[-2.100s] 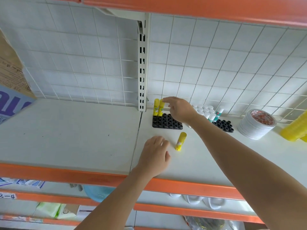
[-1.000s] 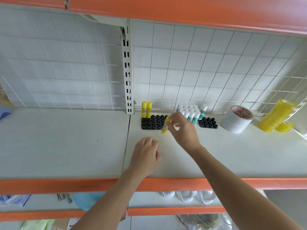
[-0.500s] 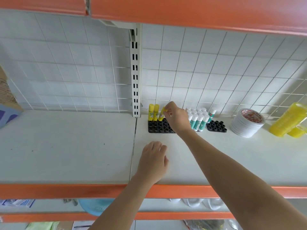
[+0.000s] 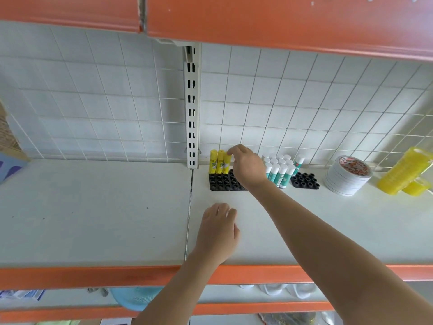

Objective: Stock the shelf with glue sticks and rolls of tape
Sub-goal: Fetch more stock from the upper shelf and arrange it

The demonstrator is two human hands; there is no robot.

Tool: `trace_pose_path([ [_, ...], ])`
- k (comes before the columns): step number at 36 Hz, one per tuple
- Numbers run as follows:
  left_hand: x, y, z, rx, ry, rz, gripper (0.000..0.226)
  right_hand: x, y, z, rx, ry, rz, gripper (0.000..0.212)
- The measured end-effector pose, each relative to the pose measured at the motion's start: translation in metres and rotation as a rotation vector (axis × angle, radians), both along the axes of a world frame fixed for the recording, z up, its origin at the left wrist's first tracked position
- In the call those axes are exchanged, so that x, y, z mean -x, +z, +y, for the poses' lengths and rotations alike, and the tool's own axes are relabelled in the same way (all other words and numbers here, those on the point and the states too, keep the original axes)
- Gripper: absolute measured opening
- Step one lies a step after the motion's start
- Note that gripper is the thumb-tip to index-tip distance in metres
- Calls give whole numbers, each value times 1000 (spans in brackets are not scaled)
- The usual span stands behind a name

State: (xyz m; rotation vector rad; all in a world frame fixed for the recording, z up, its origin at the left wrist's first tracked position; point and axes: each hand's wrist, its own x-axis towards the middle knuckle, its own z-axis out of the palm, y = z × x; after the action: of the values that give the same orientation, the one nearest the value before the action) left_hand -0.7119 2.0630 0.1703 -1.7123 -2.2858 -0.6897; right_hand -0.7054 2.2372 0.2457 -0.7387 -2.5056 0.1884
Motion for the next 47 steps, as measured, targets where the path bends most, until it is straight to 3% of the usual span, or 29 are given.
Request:
trace_pose_path([
  [15, -2, 4, -1, 37, 6, -19, 27, 8, 11, -3, -36, -93, -170, 38],
  [24, 0, 7, -2, 70, -10, -79, 25, -2, 28, -3, 264, -86, -228, 42],
  [31, 4, 12, -4, 126, -24, -159, 19, -36, 26, -20, 248, -120, -231, 46],
  [36, -2, 34, -5, 478, -36, -41, 34, -80, 30, -38, 198, -118, -277, 43],
  [39, -10, 57, -5, 590, -46, 0, 32, -106, 38, -49, 149, -94, -255, 43],
  [47, -48, 123, 3, 446, -29, -85, 29, -179, 68, -62, 107, -81, -122, 46],
])
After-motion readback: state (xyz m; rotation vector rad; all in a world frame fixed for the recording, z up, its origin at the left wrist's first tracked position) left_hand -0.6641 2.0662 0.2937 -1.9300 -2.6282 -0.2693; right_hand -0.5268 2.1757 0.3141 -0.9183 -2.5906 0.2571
